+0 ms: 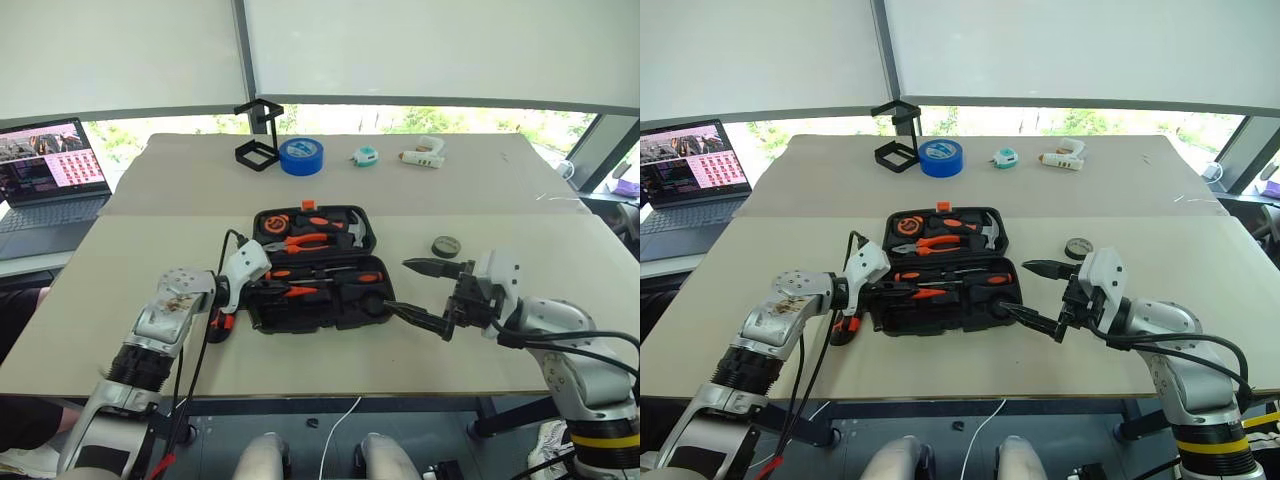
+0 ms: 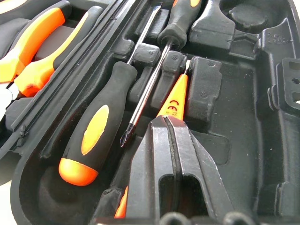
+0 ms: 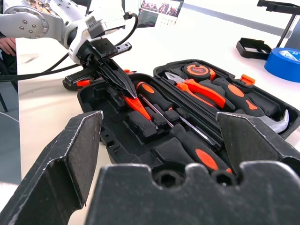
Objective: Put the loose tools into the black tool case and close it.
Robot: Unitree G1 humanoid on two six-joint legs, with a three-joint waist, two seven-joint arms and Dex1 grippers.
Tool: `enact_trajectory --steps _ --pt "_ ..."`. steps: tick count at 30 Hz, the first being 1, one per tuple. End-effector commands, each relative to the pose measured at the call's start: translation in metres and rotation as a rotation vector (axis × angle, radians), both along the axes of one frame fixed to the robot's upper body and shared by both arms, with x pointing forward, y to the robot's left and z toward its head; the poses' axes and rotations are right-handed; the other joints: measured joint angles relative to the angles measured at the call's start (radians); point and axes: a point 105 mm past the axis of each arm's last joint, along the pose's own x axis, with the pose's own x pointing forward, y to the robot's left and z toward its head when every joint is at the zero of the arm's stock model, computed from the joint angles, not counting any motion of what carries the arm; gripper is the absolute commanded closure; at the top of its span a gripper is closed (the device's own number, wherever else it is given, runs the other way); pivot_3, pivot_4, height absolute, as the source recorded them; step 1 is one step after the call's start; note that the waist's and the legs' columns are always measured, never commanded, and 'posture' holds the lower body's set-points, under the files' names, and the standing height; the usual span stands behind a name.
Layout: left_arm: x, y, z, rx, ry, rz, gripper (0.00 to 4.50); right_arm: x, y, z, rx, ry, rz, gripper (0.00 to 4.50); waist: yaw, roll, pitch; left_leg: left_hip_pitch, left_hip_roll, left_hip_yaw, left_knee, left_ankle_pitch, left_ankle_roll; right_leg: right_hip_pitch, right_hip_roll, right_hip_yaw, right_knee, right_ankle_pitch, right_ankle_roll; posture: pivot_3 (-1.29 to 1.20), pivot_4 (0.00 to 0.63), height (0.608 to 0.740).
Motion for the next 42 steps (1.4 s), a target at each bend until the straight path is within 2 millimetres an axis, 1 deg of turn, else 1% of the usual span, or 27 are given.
enact_trajectory --steps 1,3,6,9,12,15,17,22,31,33,35,38,42 --pt "-0.009 0.012 -0.031 0.038 0.068 0.049 4.48 0.0 0.002 0.01 0.013 -0.056 0.017 0.0 0.0 0.0 0.0 0.0 0.0 0.0 0.0 0.0 0.0 0.0 0.0 0.0 0.0 0.0 0.0 0.0 0.15 0.74" --pt "-0.006 0.013 -0.009 -0.036 -0.009 0.041 4.48 0.0 0.002 0.01 0.016 -0.058 0.019 0.0 -0.002 0.0 0.0 -0.001 0.0 0.0 0.0 0.0 0.0 -0.001 0.0 0.0 0.0 -0.001 -0.001 0.0 0.15 0.74" --pt "-0.002 0.022 0.024 -0.117 -0.109 0.054 4.48 0.001 0.003 0.009 0.02 -0.059 0.02 0.0 -0.003 -0.003 0.002 -0.005 0.001 0.0 -0.001 0.0 0.0 -0.006 0.0 0.0 0.0 0.003 -0.005 0.0 0.15 0.74" --pt "-0.004 0.032 0.044 -0.148 -0.144 0.054 4.48 0.001 0.003 0.009 0.023 -0.06 0.021 0.0 -0.004 -0.008 0.006 -0.015 0.0 0.0 -0.001 0.0 0.0 -0.016 0.001 0.0 0.001 0.006 -0.005 0.0 0.15 0.74" --pt "-0.006 0.049 0.053 -0.089 -0.154 0.067 4.48 0.001 0.003 0.008 0.028 -0.059 0.02 0.0 -0.006 -0.011 0.01 -0.019 0.0 0.0 -0.001 0.0 0.0 -0.02 0.001 0.0 0.0 0.006 -0.005 0.0 0.15 0.74" --pt "-0.008 0.057 0.052 -0.049 -0.149 0.066 4.48 0.001 0.003 0.007 0.031 -0.056 0.022 0.0 -0.004 -0.011 0.01 -0.026 0.0 0.0 -0.001 0.0 0.0 -0.027 0.0 0.0 0.0 0.006 -0.004 0.0 0.15 0.74" --pt "-0.012 0.059 0.047 -0.018 -0.133 0.052 4.48 0.0 0.004 0.006 0.033 -0.053 0.024 0.0 0.0 -0.012 0.011 -0.03 -0.001 0.0 -0.001 0.0 0.0 -0.03 -0.001 0.0 0.0 0.007 -0.003 0.0 0.15 0.74" --pt "-0.013 0.048 0.044 -0.043 -0.126 0.028 4.48 0.0 0.004 0.006 0.031 -0.049 0.027 0.0 0.007 -0.013 0.012 -0.032 -0.002 0.001 0.0 0.0 0.001 -0.032 0.0 -0.001 0.0 0.007 -0.003 0.0 0.15 0.74" --pt "-0.01 0.045 0.045 -0.078 -0.116 0.049 4.48 0.0 0.004 0.007 0.026 -0.049 0.028 0.0 0.005 -0.013 0.012 -0.032 -0.001 0.001 0.0 0.0 0.001 -0.032 0.001 -0.001 0.0 0.007 -0.003 0.0 0.15 0.74" --pt "-0.01 0.044 0.04 -0.064 -0.104 0.046 4.48 0.0 0.004 0.007 0.027 -0.049 0.028 0.0 0.006 -0.013 0.012 -0.032 -0.001 0.0 0.0 0.0 0.001 -0.032 0.001 -0.001 0.0 0.007 -0.003 0.0 0.15 0.74" --pt "-0.011 0.044 0.032 -0.031 -0.084 0.04 4.48 0.0 0.004 0.007 0.026 -0.05 0.029 0.0 0.007 -0.013 0.012 -0.032 -0.001 0.001 0.0 0.0 0.001 -0.032 0.001 -0.001 0.0 0.007 -0.003 0.0 0.15 0.74" --pt "-0.009 0.044 0.022 -0.013 -0.053 0.068 4.48 0.0 0.005 0.008 0.027 -0.053 0.029 0.0 0.007 -0.013 0.012 -0.032 -0.002 0.001 0.0 0.0 0.001 -0.031 0.0 -0.001 0.0 0.007 -0.003 0.0 0.15 0.74" --pt "-0.01 0.034 0.013 -0.019 -0.022 0.061 4.48 0.001 0.005 0.008 0.027 -0.055 0.027 0.0 0.01 -0.013 0.012 -0.031 -0.002 0.001 0.0 0.0 0.001 -0.03 0.0 -0.001 0.0 0.007 -0.003 0.0 0.15 0.74"
